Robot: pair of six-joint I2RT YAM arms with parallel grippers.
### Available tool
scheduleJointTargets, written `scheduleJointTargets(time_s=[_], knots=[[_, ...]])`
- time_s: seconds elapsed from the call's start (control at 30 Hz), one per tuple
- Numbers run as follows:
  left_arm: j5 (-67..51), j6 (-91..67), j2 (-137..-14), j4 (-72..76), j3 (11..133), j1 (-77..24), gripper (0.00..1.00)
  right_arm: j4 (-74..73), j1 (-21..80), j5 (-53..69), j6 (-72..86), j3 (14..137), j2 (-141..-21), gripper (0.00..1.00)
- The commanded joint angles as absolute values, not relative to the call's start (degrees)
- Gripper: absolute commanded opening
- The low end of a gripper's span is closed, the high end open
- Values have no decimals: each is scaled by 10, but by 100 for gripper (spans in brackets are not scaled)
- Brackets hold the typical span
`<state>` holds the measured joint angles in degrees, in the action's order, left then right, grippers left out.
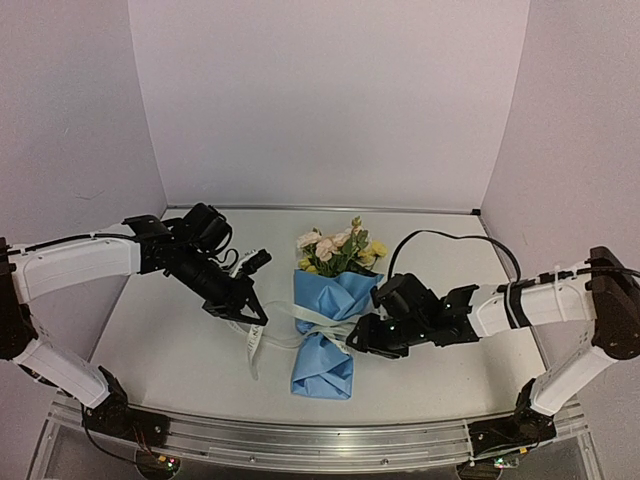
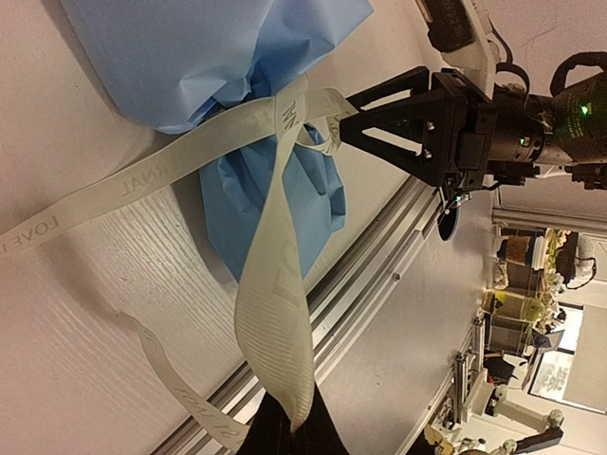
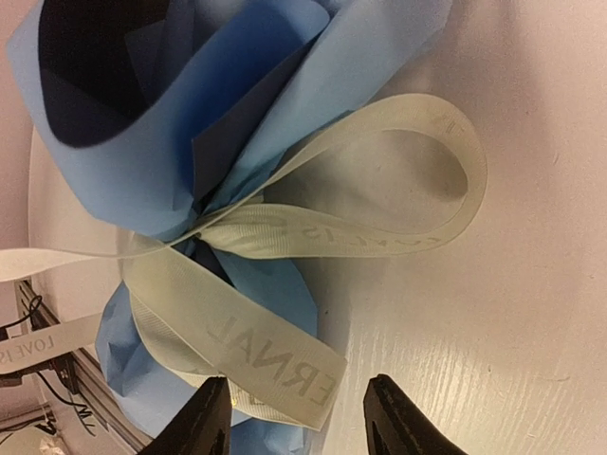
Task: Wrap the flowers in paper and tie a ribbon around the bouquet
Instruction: Cross the half-tied ribbon over the folded bouquet.
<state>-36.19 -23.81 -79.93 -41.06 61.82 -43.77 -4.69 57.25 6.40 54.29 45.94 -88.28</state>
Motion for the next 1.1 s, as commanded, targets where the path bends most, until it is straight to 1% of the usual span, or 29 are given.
scheduleJointTargets(time_s=[0.0,0.13,0.2,0.23,0.27,0.3,0.4,0.53,0.63,0.7,0.73,0.8,0.83,0.93,1.07], knots=[[-378,-226,-803,-418,643,-433,0,-31,583,44,548,459,-892,42],[-383,-225,-808,-422,646,-432,0,-34,583,26,544,465,-894,30],[-388,-224,-808,-424,645,-432,0,-58,584,11,532,478,-885,18],[-392,-224,-808,-424,644,-431,0,-80,584,2,522,487,-880,10],[-401,-224,-809,-426,645,-429,0,-99,584,-11,512,497,-874,4],[-414,-225,-810,-428,646,-427,0,-118,585,-24,502,510,-868,0],[-496,-242,-807,-416,653,-419,0,-168,586,-46,462,551,-855,0],[-569,-301,-807,-388,659,-418,0,-218,587,-54,416,617,-859,0],[-606,-444,-798,-260,621,-418,0,-249,586,-42,382,678,-886,0],[-599,-586,-787,-102,573,-418,0,-268,586,-32,361,712,-907,0],[-589,-688,-780,-13,548,-420,0,-274,586,-28,353,725,-916,0],[-541,-814,-775,144,502,-420,0,-286,585,-20,339,751,-930,0],[-519,-856,-777,181,494,-423,0,-289,583,-16,333,760,-935,0],[-459,-886,-803,232,500,-434,1,-290,573,14,325,781,-950,0],[-436,-905,-874,301,534,-468,0,-290,549,82,312,805,-978,0]])
